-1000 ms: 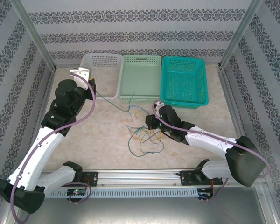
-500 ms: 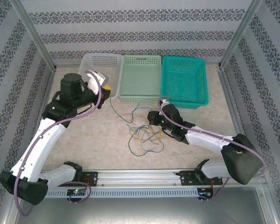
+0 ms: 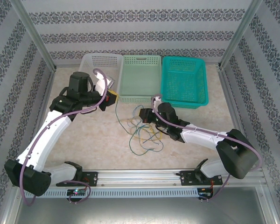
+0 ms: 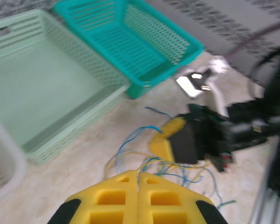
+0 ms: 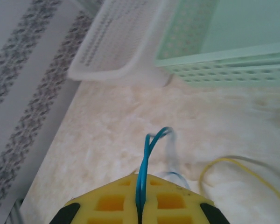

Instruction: Untangle the cables

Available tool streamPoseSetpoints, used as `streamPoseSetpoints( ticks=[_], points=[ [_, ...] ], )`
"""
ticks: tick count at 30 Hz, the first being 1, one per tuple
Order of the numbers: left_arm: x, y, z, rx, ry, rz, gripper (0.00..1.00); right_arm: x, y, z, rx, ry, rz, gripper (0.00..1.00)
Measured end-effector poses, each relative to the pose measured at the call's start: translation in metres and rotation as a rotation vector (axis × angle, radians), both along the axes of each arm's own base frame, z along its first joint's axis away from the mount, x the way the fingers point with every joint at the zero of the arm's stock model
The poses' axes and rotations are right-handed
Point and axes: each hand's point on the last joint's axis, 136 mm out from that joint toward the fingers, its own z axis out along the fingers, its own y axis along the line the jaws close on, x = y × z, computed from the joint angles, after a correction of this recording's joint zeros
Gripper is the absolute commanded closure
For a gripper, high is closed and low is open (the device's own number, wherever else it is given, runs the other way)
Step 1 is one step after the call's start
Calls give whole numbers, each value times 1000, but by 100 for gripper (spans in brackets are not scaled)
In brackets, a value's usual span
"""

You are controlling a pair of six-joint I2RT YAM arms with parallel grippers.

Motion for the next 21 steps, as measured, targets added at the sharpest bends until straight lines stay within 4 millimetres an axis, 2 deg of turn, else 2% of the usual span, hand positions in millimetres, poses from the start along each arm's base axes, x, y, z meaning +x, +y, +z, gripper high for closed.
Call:
streamPoseSetpoints(
  ticks=[4,7,10,13,18,21],
  points=[
    [12,9,-5,-35,-8,114,100,-13,20,14,-11,-70,98,100],
    [15,6,4,-99,-14,133,100,-19,23,10,-31,-85,117,100],
    [17,3,17,-124,-25,127,100,-20,15,-5,-70,-81,96,100],
    [21,9,30,-96,-49,159,100,-21,5,-17,-112,-81,67,100],
    [24,34,39,11,-87,267,99,-20,-14,-10,-145,-125,6,100],
    [18,40,42,69,-91,266,100,-13,-32,-8,-148,-126,-77,100]
  ],
)
